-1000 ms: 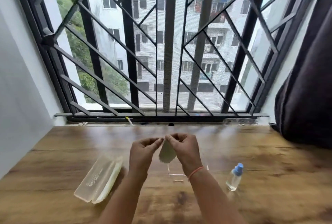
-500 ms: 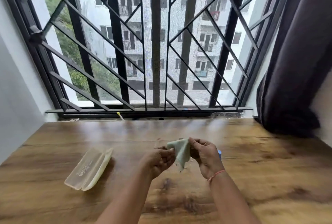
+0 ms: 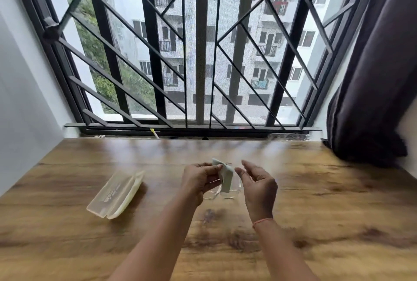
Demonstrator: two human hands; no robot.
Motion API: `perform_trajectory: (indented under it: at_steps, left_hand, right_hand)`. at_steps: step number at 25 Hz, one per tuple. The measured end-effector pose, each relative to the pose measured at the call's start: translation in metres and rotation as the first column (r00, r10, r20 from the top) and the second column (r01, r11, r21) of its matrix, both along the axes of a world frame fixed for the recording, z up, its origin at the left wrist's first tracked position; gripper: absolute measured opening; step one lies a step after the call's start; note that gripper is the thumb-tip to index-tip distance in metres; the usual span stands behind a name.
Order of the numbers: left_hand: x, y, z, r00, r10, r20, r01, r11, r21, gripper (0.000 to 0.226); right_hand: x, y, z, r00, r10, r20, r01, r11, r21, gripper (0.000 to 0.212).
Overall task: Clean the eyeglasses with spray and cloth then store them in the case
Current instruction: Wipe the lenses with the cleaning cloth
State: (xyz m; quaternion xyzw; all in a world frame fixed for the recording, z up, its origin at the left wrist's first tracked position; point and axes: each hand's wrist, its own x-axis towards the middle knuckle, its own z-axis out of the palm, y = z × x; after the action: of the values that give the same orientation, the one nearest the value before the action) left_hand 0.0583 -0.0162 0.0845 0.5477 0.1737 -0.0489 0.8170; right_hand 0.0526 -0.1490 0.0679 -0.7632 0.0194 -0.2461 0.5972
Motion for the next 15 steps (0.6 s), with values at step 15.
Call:
perform_trajectory:
  at_steps: [15]
  left_hand:
    - [-0.019,-0.018,0.011,0.982,0.004,0.191,-0.040,0.982,0.186,0.010]
  right_hand:
    - [-0.004,0.004,0.008,0.977,0.167,0.132,-0.154,0.983,-0.104,0.013]
